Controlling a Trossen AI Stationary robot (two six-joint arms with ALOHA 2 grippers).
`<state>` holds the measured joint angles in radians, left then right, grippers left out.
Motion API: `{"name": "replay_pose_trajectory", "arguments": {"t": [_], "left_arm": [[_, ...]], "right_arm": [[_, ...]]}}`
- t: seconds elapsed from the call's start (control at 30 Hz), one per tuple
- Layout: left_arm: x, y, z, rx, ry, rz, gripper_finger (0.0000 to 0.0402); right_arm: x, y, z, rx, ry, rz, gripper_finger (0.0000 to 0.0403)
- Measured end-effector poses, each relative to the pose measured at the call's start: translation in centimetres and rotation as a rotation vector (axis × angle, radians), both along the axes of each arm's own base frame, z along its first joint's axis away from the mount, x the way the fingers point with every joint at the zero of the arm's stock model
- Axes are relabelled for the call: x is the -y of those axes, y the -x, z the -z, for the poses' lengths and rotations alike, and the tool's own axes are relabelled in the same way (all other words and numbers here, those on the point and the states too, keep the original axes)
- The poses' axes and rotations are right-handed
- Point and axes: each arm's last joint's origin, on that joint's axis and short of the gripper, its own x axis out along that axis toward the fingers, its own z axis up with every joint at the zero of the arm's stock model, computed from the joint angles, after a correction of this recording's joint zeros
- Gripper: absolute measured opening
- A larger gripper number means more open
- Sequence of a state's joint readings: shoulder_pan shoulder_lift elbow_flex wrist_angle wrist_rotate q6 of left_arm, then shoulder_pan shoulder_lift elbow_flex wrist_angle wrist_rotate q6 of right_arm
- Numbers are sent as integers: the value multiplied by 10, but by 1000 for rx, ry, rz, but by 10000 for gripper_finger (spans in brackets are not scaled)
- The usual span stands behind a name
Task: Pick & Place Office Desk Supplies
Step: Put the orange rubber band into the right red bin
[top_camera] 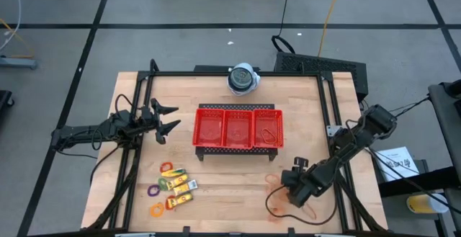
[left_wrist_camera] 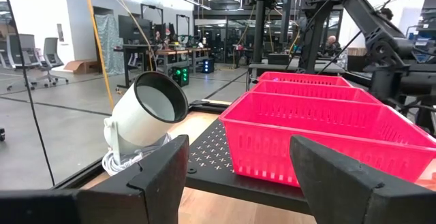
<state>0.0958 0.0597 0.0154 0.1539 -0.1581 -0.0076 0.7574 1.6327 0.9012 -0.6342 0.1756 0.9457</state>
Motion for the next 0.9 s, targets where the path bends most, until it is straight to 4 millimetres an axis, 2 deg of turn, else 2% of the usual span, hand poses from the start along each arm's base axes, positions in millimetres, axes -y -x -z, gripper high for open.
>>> {"name": "replay_pose_trajectory", "arguments": {"t": [0.13,0.23,0.63,0.77,0.9], "left_arm": [[0,0,0,0,0,0,267],[0,0,0,0,0,0,267],[0,0,0,0,0,0,267],[0,0,0,0,0,0,267],[0,0,0,0,0,0,267]], "right_arm": [[3,4,8,-7,-13,-14,160],[5,6,11,-21,-6,-12,139],[5,7,12,-33,6,-53,8],[5,7,12,-33,8,-45,5],[6,8,3,-3,-12,-44,2]]}}
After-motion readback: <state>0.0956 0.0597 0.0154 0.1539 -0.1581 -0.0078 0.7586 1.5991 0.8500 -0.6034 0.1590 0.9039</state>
